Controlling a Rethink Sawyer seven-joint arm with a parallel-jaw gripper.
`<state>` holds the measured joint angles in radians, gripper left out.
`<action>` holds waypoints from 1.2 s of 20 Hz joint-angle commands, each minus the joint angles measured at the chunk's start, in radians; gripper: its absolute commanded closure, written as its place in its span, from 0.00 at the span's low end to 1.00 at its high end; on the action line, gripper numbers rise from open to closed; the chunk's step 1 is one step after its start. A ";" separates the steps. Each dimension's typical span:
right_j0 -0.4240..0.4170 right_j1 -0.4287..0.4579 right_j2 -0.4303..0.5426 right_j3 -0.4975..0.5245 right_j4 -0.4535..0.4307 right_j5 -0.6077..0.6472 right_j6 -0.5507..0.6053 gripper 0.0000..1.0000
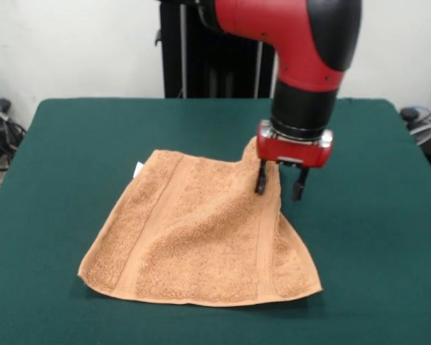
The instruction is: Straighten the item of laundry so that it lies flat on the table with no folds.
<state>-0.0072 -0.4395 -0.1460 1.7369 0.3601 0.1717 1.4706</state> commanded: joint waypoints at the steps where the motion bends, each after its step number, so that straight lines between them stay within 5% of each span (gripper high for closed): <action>1: -0.028 0.045 -0.002 -0.029 -0.070 -0.046 0.123 0.00; 24: 0.054 0.131 -0.079 -0.117 -0.050 -0.061 0.193 0.00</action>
<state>0.0259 -0.3519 -0.2069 1.6612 0.3265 0.1717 1.4706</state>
